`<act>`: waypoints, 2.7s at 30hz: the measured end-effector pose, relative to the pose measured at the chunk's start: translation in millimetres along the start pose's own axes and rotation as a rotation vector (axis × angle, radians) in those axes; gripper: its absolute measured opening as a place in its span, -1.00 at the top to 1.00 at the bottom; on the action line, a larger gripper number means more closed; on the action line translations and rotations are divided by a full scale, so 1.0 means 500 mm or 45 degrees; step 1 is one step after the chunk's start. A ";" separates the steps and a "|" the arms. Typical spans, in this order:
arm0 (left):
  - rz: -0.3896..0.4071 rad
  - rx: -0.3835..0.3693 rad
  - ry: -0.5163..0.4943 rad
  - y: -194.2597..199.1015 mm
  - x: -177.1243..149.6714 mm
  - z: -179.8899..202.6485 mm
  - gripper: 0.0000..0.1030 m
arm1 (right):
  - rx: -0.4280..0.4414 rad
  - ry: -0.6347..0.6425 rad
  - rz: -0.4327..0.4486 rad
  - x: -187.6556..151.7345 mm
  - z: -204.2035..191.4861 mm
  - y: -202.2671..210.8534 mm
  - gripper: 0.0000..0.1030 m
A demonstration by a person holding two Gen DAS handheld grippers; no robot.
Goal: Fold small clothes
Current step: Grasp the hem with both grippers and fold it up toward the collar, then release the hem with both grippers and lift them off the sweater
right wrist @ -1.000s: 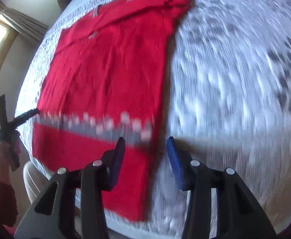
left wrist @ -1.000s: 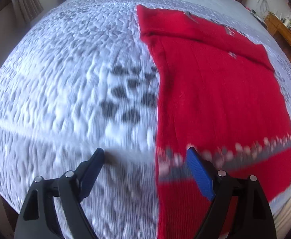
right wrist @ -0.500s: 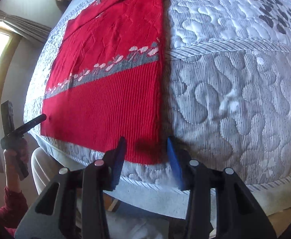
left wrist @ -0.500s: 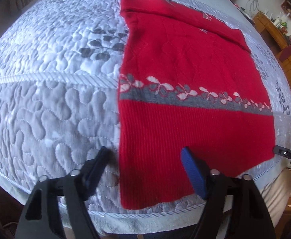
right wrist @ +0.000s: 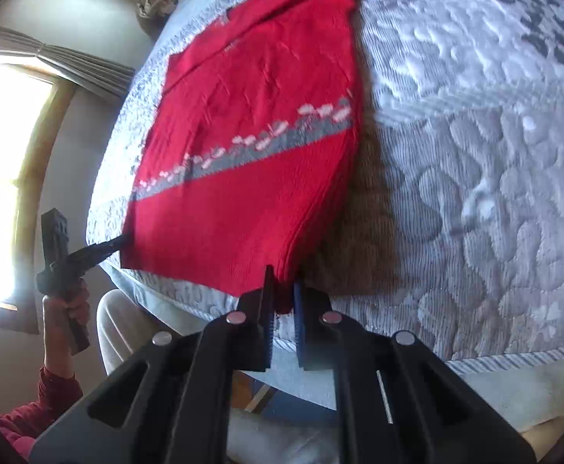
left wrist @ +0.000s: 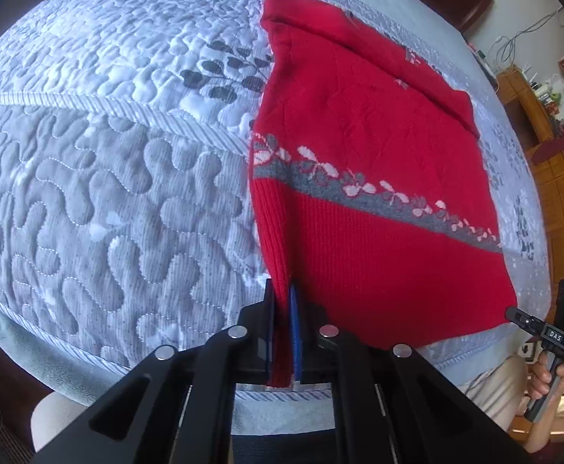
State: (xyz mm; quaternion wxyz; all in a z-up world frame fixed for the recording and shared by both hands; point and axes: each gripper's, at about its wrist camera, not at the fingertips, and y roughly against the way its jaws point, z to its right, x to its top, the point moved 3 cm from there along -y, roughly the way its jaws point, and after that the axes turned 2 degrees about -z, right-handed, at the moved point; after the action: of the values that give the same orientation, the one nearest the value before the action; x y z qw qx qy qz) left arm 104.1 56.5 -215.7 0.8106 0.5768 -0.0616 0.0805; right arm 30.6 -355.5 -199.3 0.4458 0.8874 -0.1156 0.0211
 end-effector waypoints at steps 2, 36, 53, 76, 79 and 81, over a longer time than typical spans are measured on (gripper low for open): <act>0.031 -0.021 0.001 0.020 -0.002 -0.002 0.88 | 0.005 0.018 0.023 0.003 -0.008 0.014 0.86; 0.321 -0.191 0.085 0.063 0.519 0.095 0.88 | 0.088 -0.067 0.163 0.550 -0.026 0.077 0.87; 0.257 -0.101 0.264 -0.191 0.802 0.090 0.88 | -0.082 -0.316 0.077 0.864 0.105 -0.108 0.87; 0.219 0.003 0.068 -0.085 0.713 -0.002 -0.23 | -0.259 -0.059 0.063 0.727 0.118 -0.038 -0.23; 0.170 0.052 0.062 -0.089 0.649 -0.036 -0.27 | -0.227 -0.070 -0.010 0.660 0.133 -0.048 -0.23; 0.125 0.032 0.075 -0.105 0.618 -0.050 -0.27 | -0.232 -0.075 -0.028 0.637 0.142 -0.056 -0.24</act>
State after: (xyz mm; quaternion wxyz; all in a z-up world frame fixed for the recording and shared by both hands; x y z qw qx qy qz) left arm 417.7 81.7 -212.8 0.7999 0.5804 -0.0649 0.1380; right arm 341.9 -455.4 -219.4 0.5212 0.8447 -0.1204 -0.0206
